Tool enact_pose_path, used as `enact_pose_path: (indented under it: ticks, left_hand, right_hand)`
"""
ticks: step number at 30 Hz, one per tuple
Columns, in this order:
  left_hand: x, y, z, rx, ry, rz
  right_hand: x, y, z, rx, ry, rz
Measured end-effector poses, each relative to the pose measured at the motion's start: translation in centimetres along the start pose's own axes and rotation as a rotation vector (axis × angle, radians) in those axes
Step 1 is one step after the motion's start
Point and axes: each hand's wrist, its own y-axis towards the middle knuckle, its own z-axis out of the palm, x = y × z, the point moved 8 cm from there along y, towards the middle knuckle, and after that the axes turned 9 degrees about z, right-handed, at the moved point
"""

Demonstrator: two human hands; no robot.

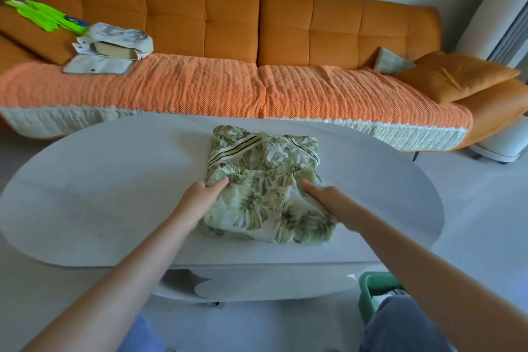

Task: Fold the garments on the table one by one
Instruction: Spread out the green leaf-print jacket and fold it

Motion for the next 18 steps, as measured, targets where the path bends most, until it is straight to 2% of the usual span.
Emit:
enact_pose_path:
  ticks: [2,5,8,11,15,18]
  left_hand:
    - [0.9,-0.3,0.6,0.010,-0.044,0.013]
    - [1.4,-1.1,0.0,-0.070,-0.005,0.074]
    - [2.1,-2.0,-1.0,-0.178,-0.009,0.085]
    - [2.6,-3.0,-1.3,-0.209,-0.056,0.098]
    - [1.8,-4.5,-0.8,-0.237,0.114,0.231]
    - [2.3,-4.3,-0.5,-0.196,0.241,0.237]
  right_hand:
    - [-0.5,-0.2,-0.2,-0.060,0.042,-0.060]
    - [-0.7,-1.4,-0.7,-0.128,0.172,-0.169]
    - [-2.3,-2.5,-0.2,-0.012,0.328,-0.117]
    - [-3.8,-2.9,-0.4,-0.022,0.398,-0.142]
    - [-5.9,-1.6,-0.2,-0.192,0.206,-0.165]
    - [-6.0,-1.5,-0.5,-0.324,-0.200,-0.180]
